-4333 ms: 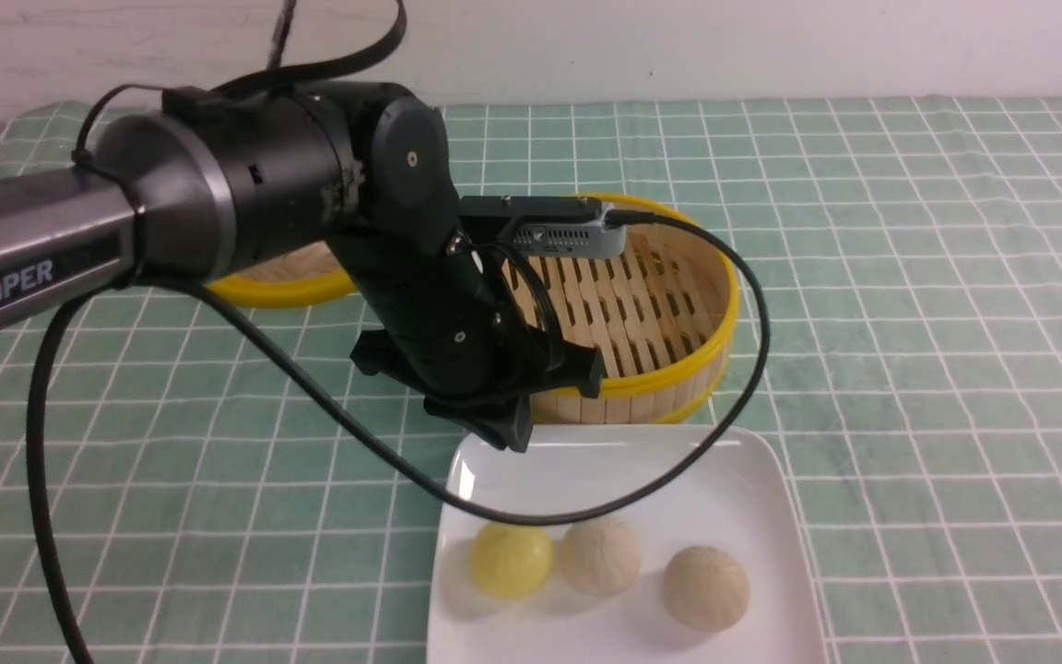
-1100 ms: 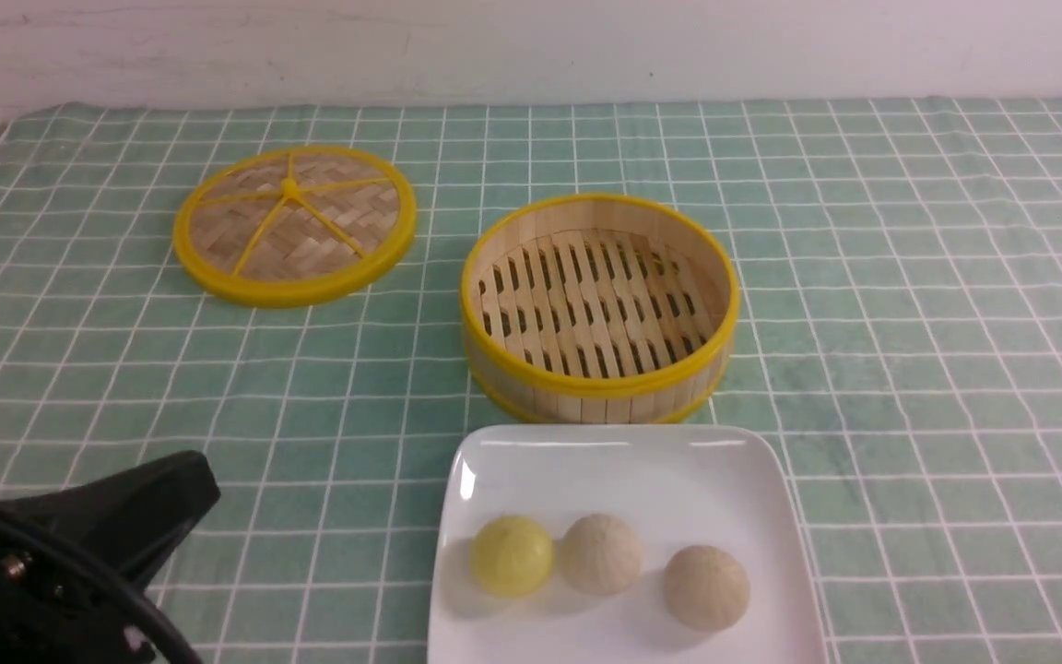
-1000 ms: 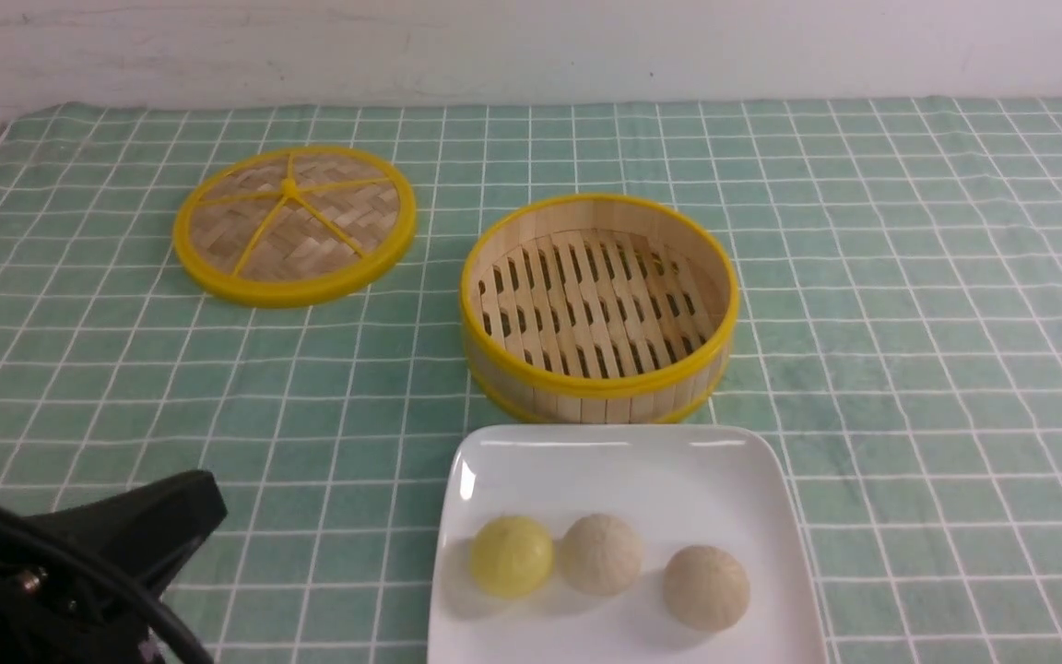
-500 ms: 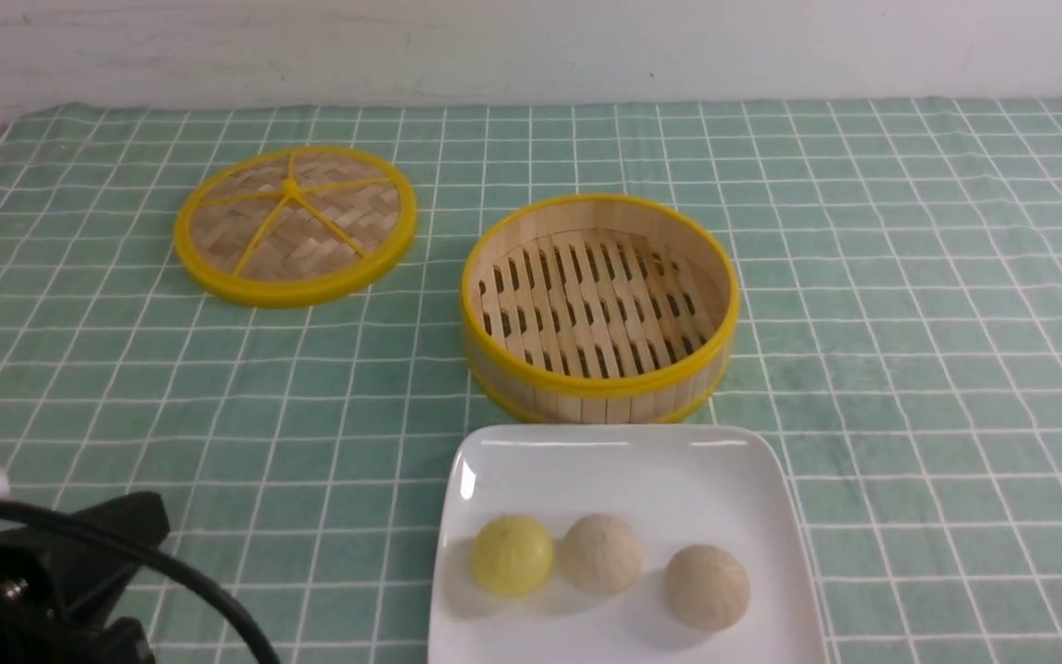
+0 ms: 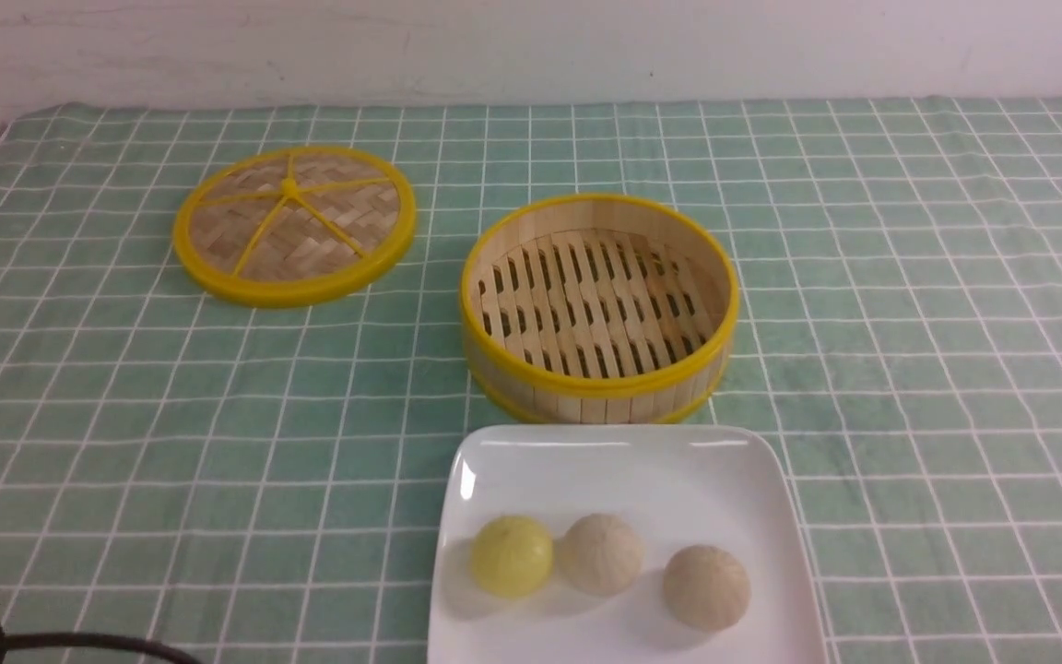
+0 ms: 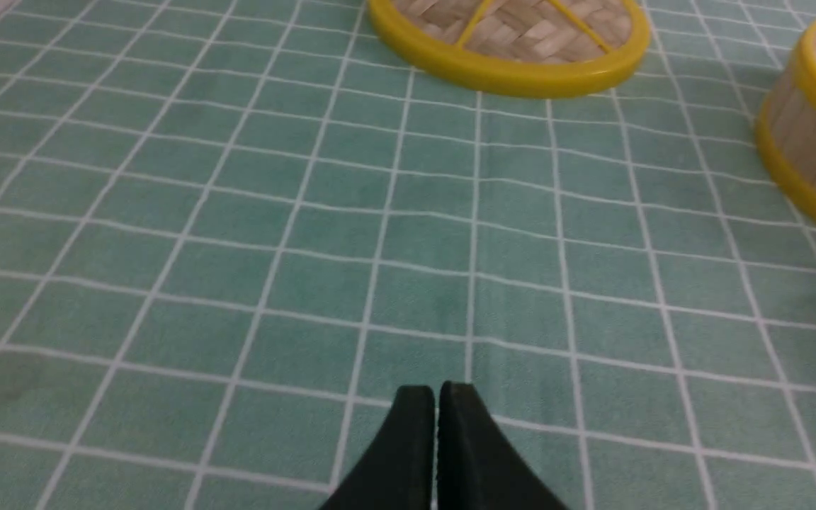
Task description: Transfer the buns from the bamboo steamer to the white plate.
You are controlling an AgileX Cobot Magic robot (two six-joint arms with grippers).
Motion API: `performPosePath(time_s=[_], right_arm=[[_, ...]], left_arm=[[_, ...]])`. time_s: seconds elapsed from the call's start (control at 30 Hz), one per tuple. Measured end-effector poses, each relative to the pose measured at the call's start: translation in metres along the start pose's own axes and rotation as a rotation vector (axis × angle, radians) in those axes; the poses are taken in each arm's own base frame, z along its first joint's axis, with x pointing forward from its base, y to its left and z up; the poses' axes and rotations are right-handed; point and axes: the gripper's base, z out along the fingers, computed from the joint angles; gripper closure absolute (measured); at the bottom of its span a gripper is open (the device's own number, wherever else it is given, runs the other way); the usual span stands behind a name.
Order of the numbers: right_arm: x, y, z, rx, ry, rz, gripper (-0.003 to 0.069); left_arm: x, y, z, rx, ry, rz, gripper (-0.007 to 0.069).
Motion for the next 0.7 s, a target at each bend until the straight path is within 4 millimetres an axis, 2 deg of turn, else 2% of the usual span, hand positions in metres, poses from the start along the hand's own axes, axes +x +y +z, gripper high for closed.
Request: performPosePath(time_s=[0.07,0.17,0.7], right_arm=[[0.0000,0.0000,0.0000,0.000,0.000,0.000,0.0531],[0.0000,0.0000,0.0000,0.000,0.000,0.000,0.0527],[0.0000,0.0000,0.0000,0.000,0.000,0.000,0.0513]], left_arm=[[0.0100,0.0037,-0.0006,-0.035,-0.011,-0.018,0.0592],[0.0132,0.0066,-0.0038,-0.072,-0.028,-0.044,0.0591],[0.0136,0.0067,-0.0055,-0.075,-0.040,-0.032,0.0573]])
